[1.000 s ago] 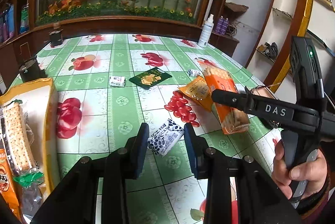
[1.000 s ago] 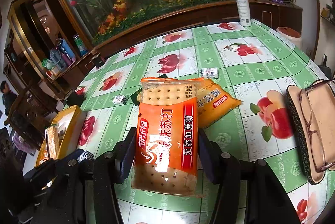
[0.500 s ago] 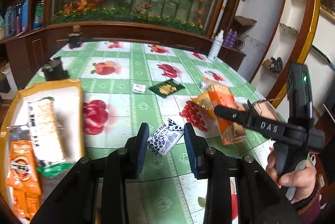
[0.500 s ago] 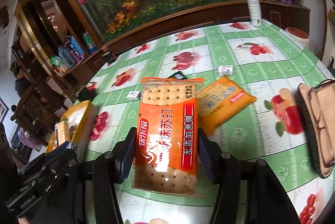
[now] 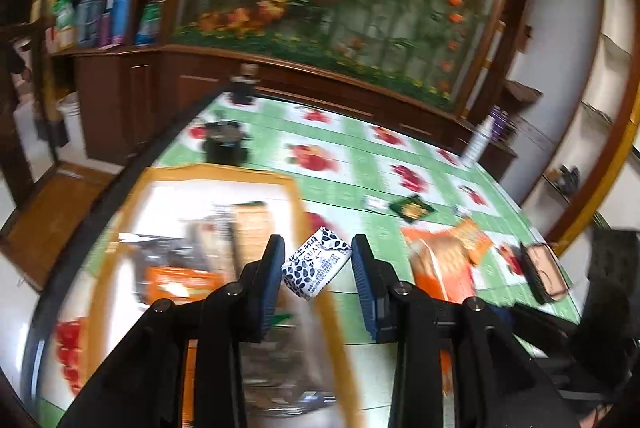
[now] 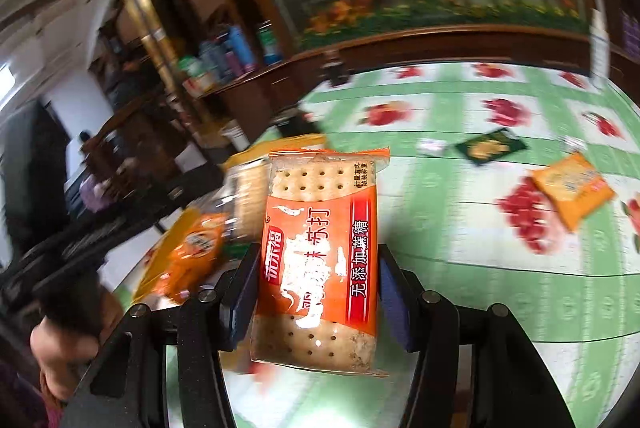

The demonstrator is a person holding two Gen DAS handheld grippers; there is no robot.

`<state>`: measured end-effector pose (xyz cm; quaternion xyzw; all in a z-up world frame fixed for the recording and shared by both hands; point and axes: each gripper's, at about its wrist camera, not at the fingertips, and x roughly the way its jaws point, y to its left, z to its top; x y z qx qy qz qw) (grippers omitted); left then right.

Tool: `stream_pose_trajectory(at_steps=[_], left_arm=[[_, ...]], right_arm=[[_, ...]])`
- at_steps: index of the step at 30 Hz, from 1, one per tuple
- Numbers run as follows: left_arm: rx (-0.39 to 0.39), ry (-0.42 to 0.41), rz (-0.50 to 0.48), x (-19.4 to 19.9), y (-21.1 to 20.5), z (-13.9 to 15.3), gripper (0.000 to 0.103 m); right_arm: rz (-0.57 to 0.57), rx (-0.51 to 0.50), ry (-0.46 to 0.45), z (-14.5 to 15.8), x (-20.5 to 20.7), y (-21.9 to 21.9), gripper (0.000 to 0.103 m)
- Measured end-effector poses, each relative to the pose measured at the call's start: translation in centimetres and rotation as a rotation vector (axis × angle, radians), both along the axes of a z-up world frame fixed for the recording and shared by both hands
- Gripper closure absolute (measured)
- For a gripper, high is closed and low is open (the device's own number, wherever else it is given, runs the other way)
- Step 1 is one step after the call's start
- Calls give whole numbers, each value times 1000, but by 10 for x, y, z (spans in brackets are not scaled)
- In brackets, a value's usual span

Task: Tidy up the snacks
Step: 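Open the left gripper over the box while the right gripper releases the cracker pack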

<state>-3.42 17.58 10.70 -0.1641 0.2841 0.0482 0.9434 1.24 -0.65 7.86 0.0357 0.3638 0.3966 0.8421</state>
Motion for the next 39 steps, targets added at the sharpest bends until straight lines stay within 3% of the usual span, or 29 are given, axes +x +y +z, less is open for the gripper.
stream_pose_trajectory(at_steps=[6,12,27,30,32,39], left_arm=[[-36,38,106,-14,51,-16,70],[-51,99,131,-21,76,-42,70],[-74,136,142,-23,88,-66,70],[-85,134,143,-23,89,-66,65],[-93,130,145,-23,89,-65,52],[-111,114,147,-28,88,-58,44]], right_arm=[[102,-12,2,-1,-22,47,43],[168,-53,11,-14,-36,88,43],[186,-139,-17,-41,-41,107,43],[194,-133,-18,-44,-41,110,42],[207,-146,-40,-46,-43,114,42],[207,-124,-59,-42,-43,106,37]])
